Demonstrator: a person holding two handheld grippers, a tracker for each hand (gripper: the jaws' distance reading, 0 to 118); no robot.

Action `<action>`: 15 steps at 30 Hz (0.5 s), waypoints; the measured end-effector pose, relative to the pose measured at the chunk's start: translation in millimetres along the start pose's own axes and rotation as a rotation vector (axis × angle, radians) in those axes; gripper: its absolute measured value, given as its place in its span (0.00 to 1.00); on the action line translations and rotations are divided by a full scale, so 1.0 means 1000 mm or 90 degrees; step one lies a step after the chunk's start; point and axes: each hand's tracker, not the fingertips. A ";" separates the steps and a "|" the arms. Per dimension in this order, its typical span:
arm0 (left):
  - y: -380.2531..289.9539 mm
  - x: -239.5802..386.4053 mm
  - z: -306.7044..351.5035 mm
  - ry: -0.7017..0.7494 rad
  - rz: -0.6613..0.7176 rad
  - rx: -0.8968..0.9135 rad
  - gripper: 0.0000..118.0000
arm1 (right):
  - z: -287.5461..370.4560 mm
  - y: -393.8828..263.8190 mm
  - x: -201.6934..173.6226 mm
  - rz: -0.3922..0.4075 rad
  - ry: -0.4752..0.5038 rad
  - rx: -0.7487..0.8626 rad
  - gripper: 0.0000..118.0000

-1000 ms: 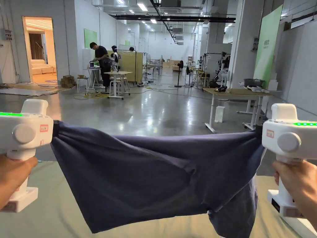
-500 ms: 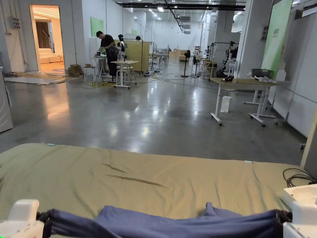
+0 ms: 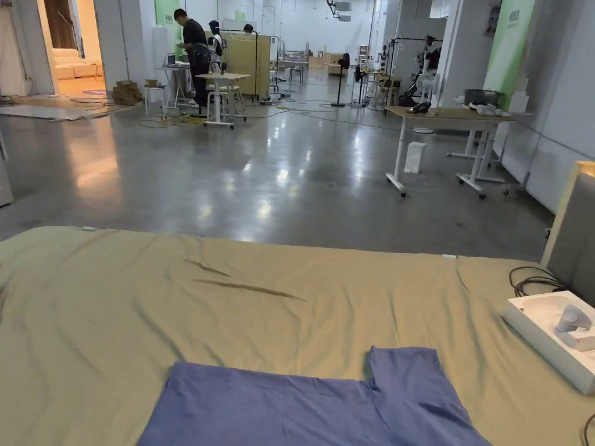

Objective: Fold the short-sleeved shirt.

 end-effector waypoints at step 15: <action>0.040 0.023 0.029 -0.006 0.042 0.094 0.51 | 0.022 0.032 -0.019 -0.014 -0.006 0.098 0.56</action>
